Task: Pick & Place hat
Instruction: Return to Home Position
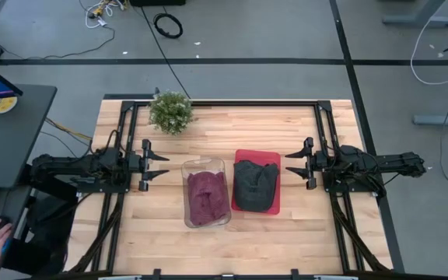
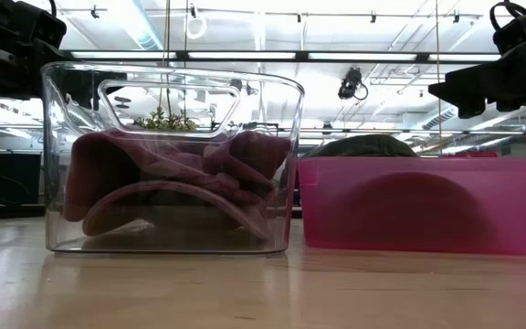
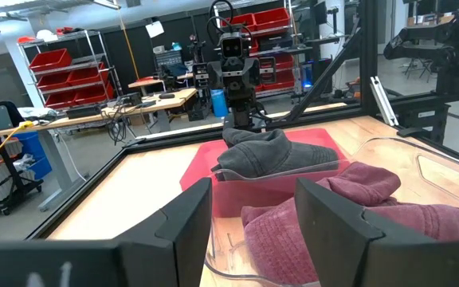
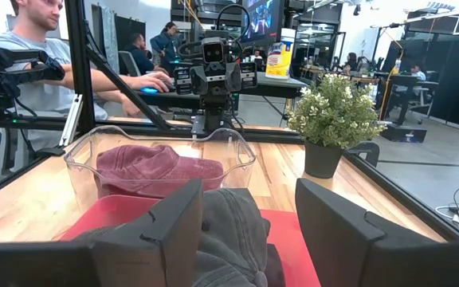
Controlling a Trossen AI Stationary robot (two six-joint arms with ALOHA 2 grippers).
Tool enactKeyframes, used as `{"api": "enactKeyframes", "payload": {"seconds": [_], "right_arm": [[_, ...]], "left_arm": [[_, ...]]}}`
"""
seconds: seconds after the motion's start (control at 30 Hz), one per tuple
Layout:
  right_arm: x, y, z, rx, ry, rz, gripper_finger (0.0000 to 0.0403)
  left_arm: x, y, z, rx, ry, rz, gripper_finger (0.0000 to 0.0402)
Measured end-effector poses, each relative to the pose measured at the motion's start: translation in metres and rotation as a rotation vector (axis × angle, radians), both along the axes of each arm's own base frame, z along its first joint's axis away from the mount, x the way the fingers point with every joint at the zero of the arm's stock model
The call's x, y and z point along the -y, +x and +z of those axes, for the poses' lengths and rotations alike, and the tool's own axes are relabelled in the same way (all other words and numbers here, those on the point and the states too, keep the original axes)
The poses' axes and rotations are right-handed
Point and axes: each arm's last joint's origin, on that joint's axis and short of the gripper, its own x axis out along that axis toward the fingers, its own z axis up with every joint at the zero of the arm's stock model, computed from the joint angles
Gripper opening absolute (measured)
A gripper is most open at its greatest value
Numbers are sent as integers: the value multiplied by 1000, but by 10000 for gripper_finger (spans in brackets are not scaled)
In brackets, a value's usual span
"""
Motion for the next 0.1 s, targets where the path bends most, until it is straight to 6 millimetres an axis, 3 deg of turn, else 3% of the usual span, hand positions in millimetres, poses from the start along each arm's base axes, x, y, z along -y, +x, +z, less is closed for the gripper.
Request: {"api": "enactKeyframes", "payload": {"seconds": [0.1], "right_arm": [[0,0,0,0,0,-1,205]], "left_arm": [[0,0,0,0,0,0,186]]}}
